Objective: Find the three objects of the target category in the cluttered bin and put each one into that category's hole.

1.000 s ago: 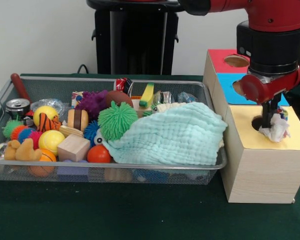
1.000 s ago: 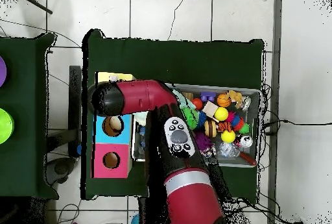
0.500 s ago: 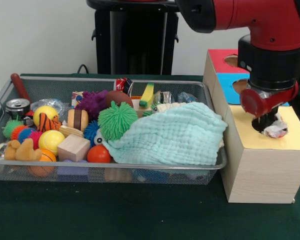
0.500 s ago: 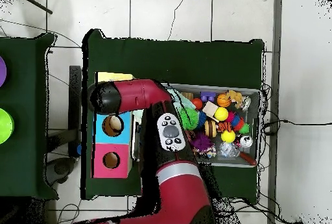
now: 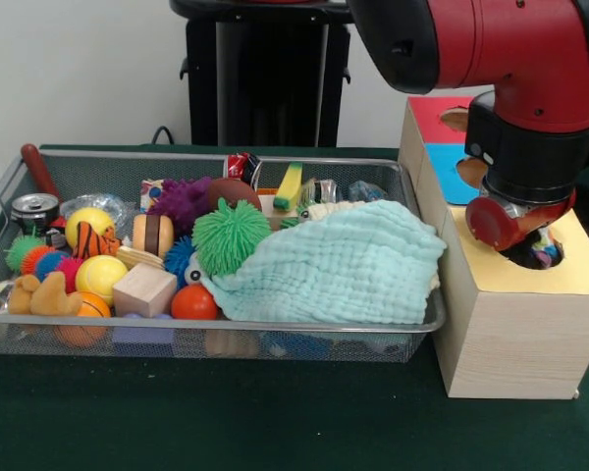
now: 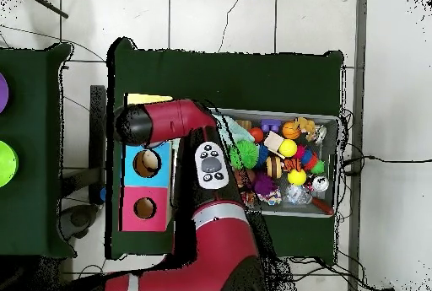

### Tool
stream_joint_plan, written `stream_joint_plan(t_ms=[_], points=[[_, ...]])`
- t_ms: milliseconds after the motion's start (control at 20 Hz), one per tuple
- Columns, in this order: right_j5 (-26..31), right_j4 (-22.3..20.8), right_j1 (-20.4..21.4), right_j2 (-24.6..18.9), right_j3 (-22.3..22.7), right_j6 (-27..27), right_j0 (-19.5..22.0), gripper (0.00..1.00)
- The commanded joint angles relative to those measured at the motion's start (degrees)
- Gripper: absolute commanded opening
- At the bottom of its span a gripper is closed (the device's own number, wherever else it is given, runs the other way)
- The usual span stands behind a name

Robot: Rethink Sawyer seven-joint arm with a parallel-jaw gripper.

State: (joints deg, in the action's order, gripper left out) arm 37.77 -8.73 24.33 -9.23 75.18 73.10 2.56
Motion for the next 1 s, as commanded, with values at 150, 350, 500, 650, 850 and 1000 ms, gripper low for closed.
stream_joint_plan(t_ms=[150,350,500,650,850,1000], points=[[9.68,-4.49,-5.27,2.09,-0.16,1.93,-0.67,0.00],[8.92,-3.03,-0.84,0.90,2.22,2.00,-0.31,0.00],[7.25,-1.64,4.32,-0.04,4.05,2.93,-0.37,0.00],[7.78,-0.11,8.48,-0.40,4.47,4.01,-0.43,0.00],[9.61,0.39,12.72,0.46,5.27,4.77,-0.69,0.00],[9.67,0.31,14.13,0.63,5.96,5.31,-1.05,0.00]])
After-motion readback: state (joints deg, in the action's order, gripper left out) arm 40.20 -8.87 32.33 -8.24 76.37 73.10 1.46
